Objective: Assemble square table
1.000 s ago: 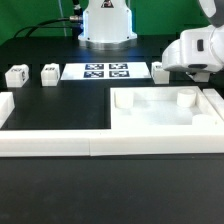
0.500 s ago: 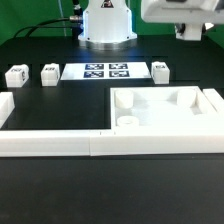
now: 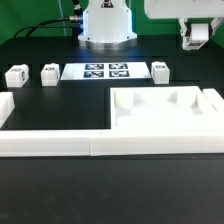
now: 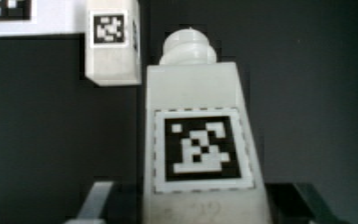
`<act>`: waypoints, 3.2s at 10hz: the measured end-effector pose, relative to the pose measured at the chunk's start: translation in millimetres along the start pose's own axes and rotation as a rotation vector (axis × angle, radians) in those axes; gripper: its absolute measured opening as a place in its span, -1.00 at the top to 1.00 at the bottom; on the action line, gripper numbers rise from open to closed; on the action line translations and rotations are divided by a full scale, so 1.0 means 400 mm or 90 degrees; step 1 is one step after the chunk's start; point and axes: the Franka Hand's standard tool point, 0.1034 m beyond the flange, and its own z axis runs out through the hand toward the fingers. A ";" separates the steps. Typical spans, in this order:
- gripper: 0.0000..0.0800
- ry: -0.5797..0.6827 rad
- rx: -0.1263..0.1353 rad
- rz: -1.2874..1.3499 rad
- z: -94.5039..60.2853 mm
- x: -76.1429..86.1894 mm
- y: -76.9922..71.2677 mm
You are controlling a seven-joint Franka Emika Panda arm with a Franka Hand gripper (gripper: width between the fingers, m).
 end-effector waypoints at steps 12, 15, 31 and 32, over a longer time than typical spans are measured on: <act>0.26 0.549 0.056 -0.053 -0.190 0.185 -0.006; 0.26 0.548 0.054 -0.058 -0.187 0.188 0.003; 0.26 0.573 0.026 -0.103 -0.022 0.392 0.043; 0.26 0.571 0.026 -0.105 -0.013 0.392 0.040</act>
Offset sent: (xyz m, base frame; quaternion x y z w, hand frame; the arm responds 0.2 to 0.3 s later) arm 0.0000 0.0000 0.0000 0.0000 0.1938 0.0000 0.9810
